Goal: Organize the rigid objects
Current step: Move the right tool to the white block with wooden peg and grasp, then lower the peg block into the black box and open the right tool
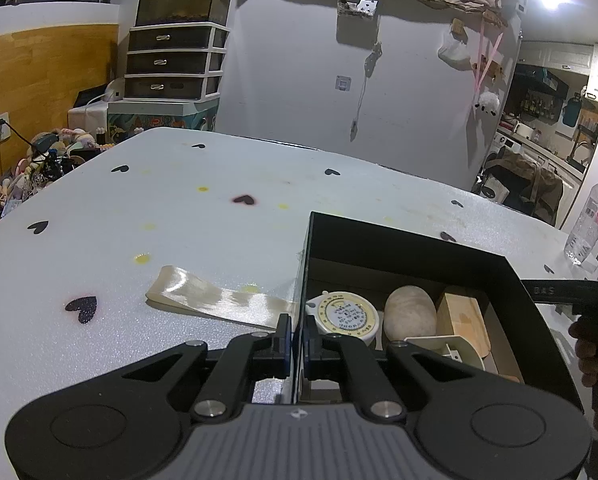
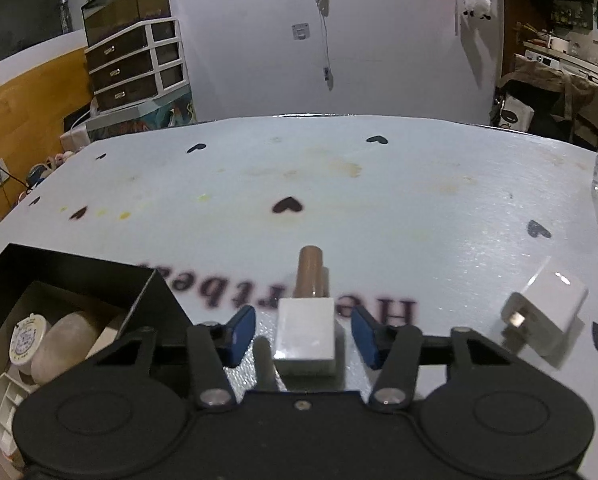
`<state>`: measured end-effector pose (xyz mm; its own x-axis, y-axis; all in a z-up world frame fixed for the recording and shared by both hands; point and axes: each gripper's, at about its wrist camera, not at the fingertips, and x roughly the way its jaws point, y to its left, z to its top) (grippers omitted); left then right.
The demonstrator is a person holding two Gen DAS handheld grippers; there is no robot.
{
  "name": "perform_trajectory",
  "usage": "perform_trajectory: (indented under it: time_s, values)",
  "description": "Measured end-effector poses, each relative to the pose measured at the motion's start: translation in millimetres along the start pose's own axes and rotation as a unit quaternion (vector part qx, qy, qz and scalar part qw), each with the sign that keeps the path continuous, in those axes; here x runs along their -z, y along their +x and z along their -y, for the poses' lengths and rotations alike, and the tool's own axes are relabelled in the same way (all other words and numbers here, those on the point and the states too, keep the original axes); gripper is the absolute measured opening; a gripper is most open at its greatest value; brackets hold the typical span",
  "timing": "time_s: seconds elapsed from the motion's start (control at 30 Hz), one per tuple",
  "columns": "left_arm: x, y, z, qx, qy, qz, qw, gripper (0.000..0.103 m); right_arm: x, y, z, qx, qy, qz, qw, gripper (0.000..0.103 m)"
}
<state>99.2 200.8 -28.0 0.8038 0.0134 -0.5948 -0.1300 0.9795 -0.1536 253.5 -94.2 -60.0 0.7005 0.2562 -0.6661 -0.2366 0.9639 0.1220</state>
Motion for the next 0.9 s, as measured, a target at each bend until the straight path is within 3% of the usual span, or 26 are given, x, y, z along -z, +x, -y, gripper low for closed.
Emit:
perform_trajectory:
  time_s: [0.13,0.3,0.43,0.63,0.77,0.9]
  values:
    - [-0.1,-0.1,-0.1,0.000,0.000,0.000,1.0000,0.005,1.2,3.2,-2.9,0.018,-0.008,0.008,1.000,0.033]
    - [0.8,0.0,0.4,0.000,0.000,0.000,1.0000,0.005,1.3,-2.1,-0.1,0.025,-0.003,0.007,1.000,0.032]
    - [-0.6,0.2,0.0,0.000,0.000,0.000,1.0000,0.005,-3.8,-26.6,6.0,0.019,0.027,0.049,0.998,0.032]
    - [-0.6,0.1,-0.3,-0.001,0.000,0.001,1.0000,0.005,-16.7,-76.1,-18.4,-0.053,0.016,0.091,0.994,0.032]
    - [-0.3,0.0,0.0,-0.001,0.000,0.001,1.0000,0.005,-17.4,-87.4,-46.9,-0.110,-0.004,0.072,0.991,0.032]
    - [-1.4,0.6,-0.5,0.000,0.001,0.001,1.0000,0.005,-15.8,-83.4,-77.3,-0.155,-0.013,0.027,0.987,0.032]
